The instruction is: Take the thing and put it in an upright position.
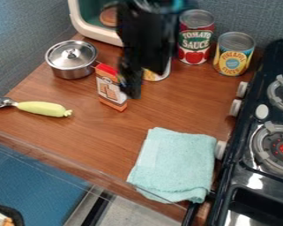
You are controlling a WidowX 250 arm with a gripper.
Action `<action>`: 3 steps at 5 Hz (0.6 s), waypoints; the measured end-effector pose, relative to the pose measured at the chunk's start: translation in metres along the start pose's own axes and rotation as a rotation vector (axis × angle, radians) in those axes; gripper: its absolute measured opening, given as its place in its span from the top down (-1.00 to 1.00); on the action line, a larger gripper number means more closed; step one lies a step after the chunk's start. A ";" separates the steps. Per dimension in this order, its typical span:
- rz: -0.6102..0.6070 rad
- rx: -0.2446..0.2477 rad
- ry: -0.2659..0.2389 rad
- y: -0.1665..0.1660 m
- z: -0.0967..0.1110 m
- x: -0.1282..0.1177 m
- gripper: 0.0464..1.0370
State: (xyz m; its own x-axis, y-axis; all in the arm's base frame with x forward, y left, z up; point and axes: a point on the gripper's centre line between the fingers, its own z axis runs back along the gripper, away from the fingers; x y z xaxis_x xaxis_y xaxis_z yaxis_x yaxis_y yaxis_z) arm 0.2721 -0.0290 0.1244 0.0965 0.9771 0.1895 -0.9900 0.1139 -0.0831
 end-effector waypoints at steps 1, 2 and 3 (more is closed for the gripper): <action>0.116 0.024 -0.073 0.011 0.002 -0.017 -0.93; 0.251 0.006 -0.119 0.016 0.018 -0.023 -0.93; 0.378 -0.004 -0.091 0.019 0.036 -0.023 -0.93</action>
State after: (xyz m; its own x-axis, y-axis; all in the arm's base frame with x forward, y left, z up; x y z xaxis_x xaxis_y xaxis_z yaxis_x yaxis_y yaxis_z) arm 0.2477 -0.0558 0.1534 -0.2851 0.9302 0.2309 -0.9535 -0.2507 -0.1674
